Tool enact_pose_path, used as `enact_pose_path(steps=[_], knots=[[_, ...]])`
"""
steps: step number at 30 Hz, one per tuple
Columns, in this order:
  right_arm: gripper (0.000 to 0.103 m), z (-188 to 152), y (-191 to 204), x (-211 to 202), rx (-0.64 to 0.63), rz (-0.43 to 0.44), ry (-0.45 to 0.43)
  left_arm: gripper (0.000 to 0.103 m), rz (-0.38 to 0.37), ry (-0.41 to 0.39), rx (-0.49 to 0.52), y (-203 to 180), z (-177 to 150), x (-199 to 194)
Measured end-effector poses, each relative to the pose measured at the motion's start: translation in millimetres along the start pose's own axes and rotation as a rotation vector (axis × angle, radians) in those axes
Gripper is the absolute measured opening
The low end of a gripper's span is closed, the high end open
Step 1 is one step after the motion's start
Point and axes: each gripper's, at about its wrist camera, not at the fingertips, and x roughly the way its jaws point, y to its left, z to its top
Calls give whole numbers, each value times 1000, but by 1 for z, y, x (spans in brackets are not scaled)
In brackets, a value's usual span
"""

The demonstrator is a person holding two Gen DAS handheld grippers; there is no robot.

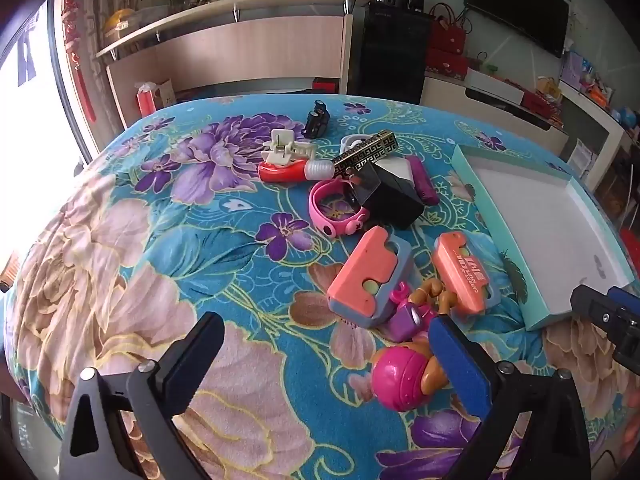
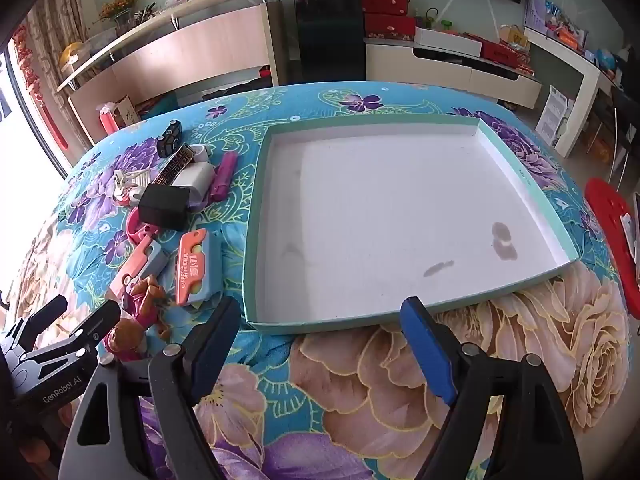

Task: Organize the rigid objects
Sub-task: 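Move both tools toward the pink doll and orange carrot knife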

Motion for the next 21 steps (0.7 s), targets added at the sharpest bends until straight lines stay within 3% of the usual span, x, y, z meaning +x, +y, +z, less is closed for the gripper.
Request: enact_pose_path(steps=[21], knots=[[83, 0, -1, 3, -2, -2, -1, 103, 76, -4, 40, -5, -3, -3]])
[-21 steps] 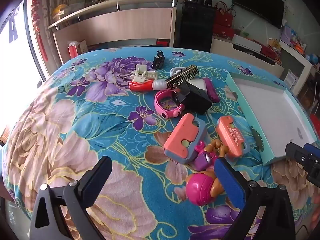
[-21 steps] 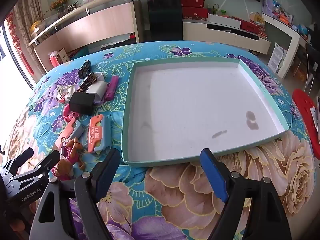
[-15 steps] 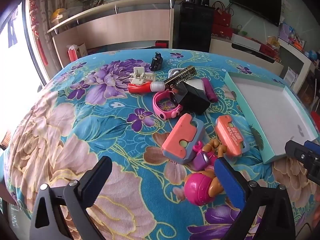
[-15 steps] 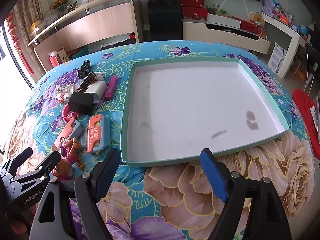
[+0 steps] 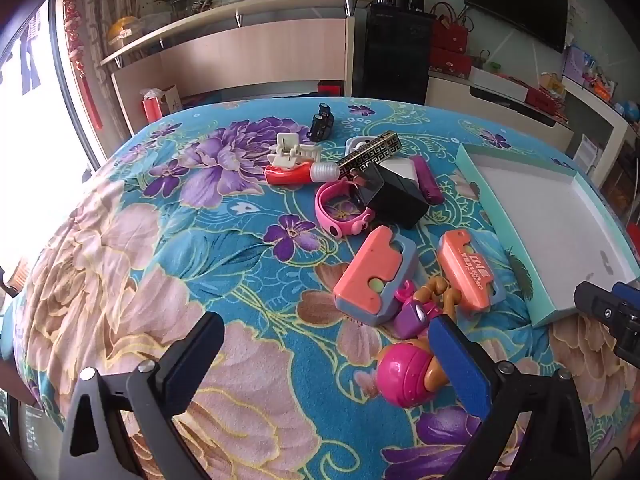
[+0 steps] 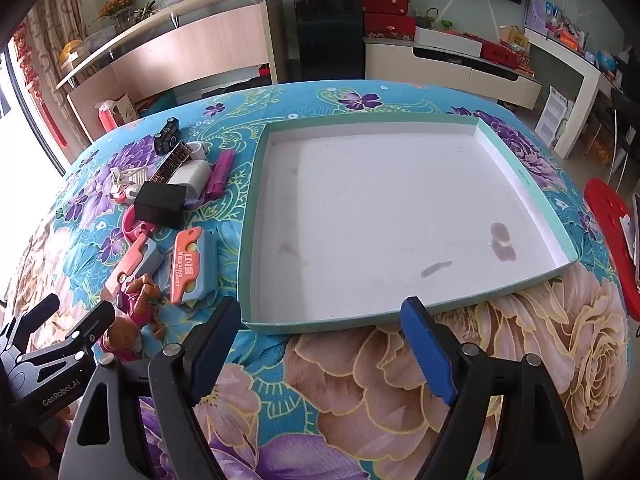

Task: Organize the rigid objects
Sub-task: 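Move both tools toward the pink doll and orange carrot knife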

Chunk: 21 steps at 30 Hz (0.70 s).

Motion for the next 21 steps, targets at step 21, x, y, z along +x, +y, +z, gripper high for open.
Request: enact_pose_path(steps=[21], knots=[[83, 0, -1, -3, -10, -21, -5, 103, -12, 0, -4, -1, -2, -1]])
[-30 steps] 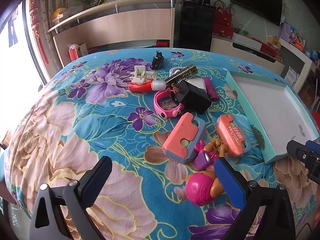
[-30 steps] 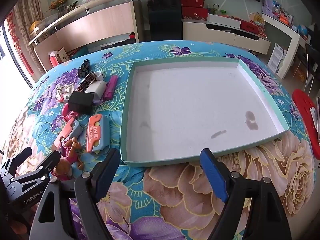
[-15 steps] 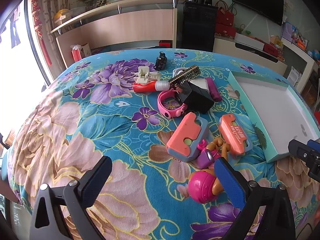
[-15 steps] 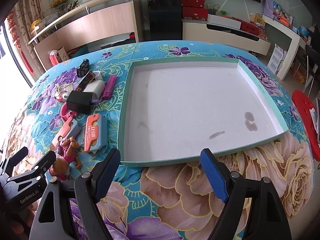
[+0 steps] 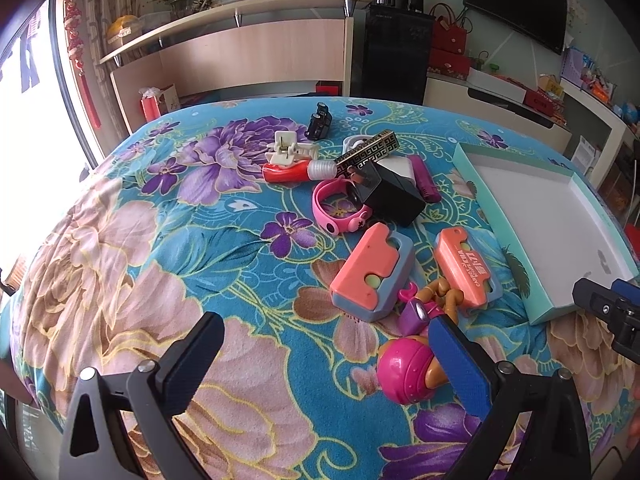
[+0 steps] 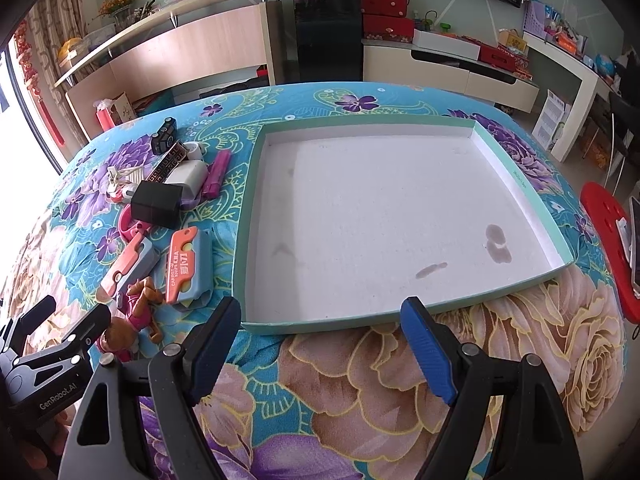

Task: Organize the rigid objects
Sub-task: 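Move both tools toward the pink doll and orange carrot knife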

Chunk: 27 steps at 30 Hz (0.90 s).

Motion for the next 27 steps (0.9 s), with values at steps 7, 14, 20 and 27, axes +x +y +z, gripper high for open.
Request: enact_pose_path(steps=[7, 14, 20, 27], knots=[[83, 0, 2, 2, -6, -2, 5, 103, -12, -4, -8, 1, 0, -2], [83, 0, 2, 2, -6, -5, 5, 103, -18, -17, -3, 0, 1, -6], [83, 0, 2, 1, -8, -6, 3, 103, -21, -22, -1, 0, 1, -9], [83, 1, 2, -1, -11, -9, 0, 103, -27, -22, 8, -2, 1, -10]])
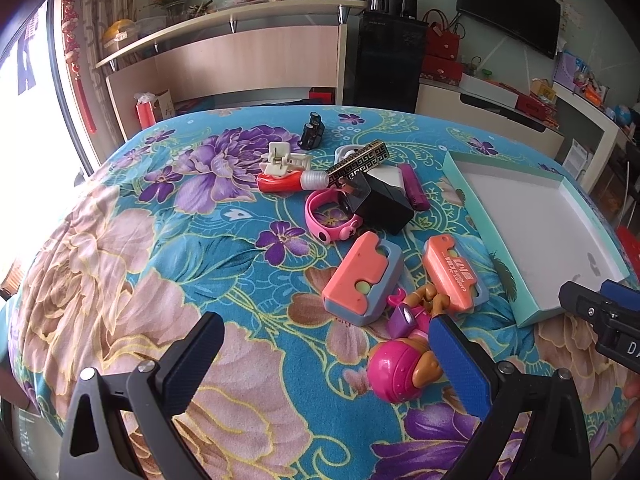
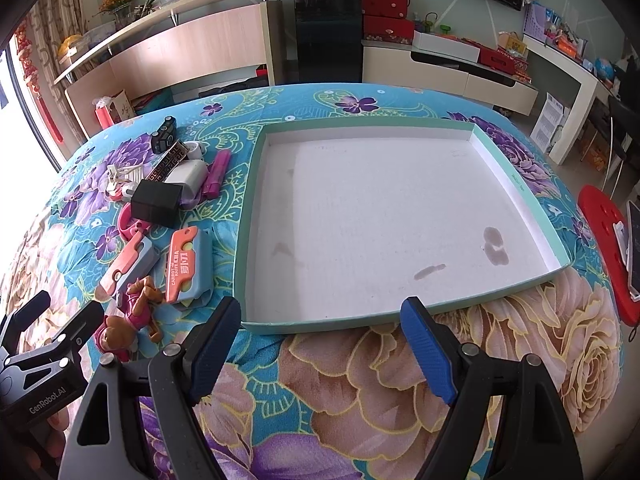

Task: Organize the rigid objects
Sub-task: 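Move both tools toward the pink doll and orange carrot knife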

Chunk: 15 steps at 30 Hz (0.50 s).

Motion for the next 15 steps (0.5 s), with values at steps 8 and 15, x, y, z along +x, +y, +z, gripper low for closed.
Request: enact_pose_path(steps=[8, 15], knots=[[83, 0, 2, -1, -6, -1, 0, 103, -8, 9, -3, 1, 0, 2], [83, 0, 1, 0, -6, -1, 2, 103, -10, 22, -2, 0, -1, 4]])
